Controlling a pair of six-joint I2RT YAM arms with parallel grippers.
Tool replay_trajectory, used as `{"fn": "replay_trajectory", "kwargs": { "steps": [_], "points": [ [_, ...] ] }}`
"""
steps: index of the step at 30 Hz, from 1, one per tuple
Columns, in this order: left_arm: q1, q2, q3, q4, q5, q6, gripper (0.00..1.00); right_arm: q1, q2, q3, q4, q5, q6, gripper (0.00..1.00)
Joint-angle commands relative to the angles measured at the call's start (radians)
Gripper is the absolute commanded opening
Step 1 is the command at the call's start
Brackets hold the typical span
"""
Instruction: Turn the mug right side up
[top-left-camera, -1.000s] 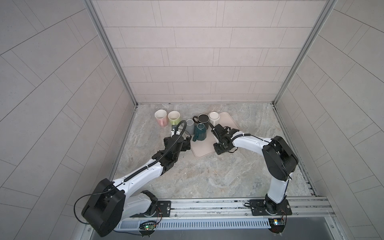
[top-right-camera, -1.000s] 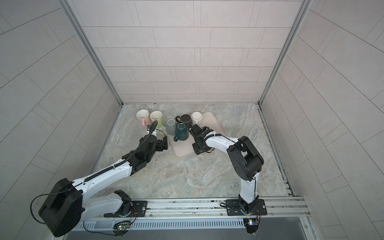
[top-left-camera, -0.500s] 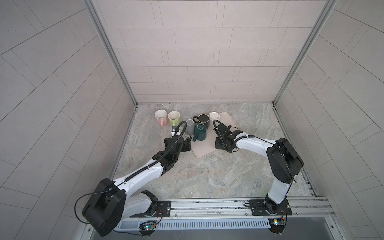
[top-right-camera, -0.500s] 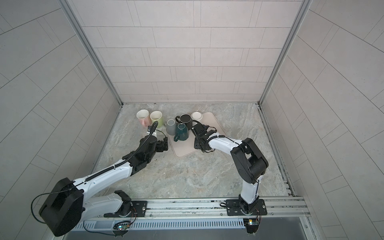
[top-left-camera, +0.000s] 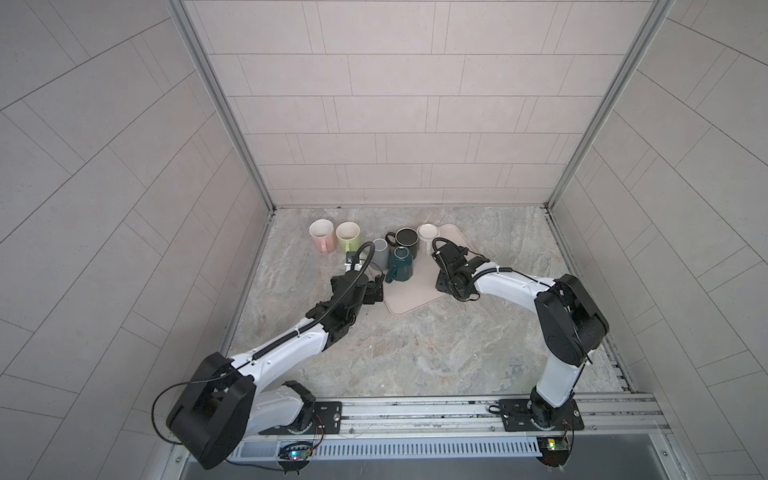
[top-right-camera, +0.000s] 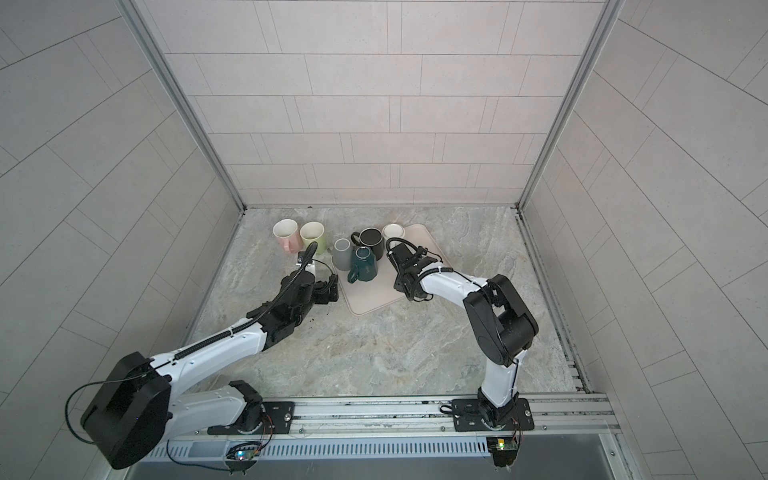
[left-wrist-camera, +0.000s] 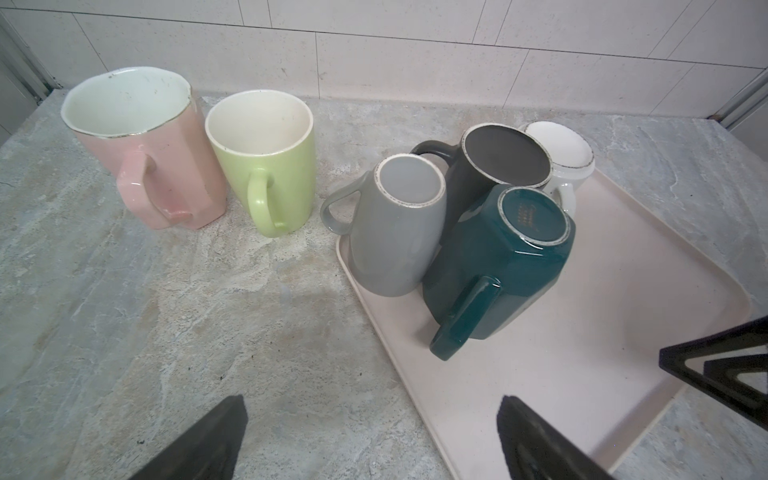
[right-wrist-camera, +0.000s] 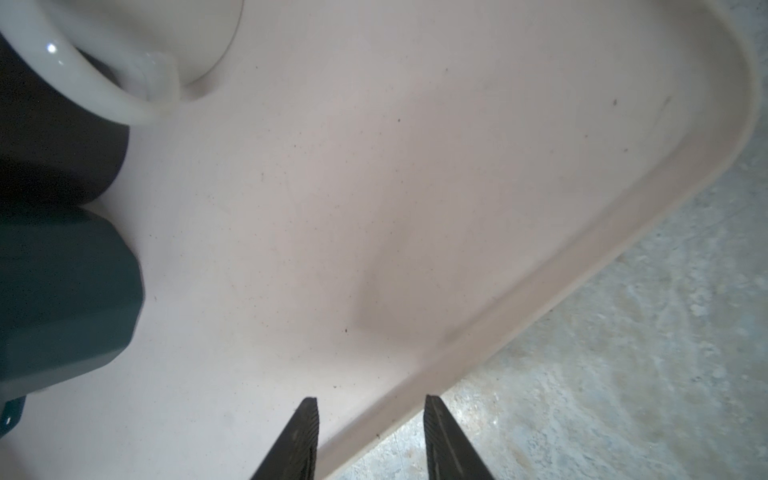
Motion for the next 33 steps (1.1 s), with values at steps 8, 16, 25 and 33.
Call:
{"fn": "replay_trajectory", "kwargs": {
  "steps": [8,16,25,33],
  "points": [
    [-0.012,0.022,-0.006,0.031,0.065,0.005,1.0,-0.046,0.093,0.043,-0.061,0.035,-0.071,0.37],
    [-0.016,0.063,0.014,0.025,0.088,0.02,1.0,-0.05,0.19,0.1,-0.151,0.009,-0.149,0.37],
    [-0.016,0.052,0.012,0.024,0.081,0.024,1.0,-0.069,0.203,0.003,-0.16,-0.05,-0.151,0.37],
    [-0.016,0.045,0.009,0.021,0.07,0.028,1.0,-0.074,0.171,-0.08,-0.148,-0.081,-0.146,0.36]
  ]
}}
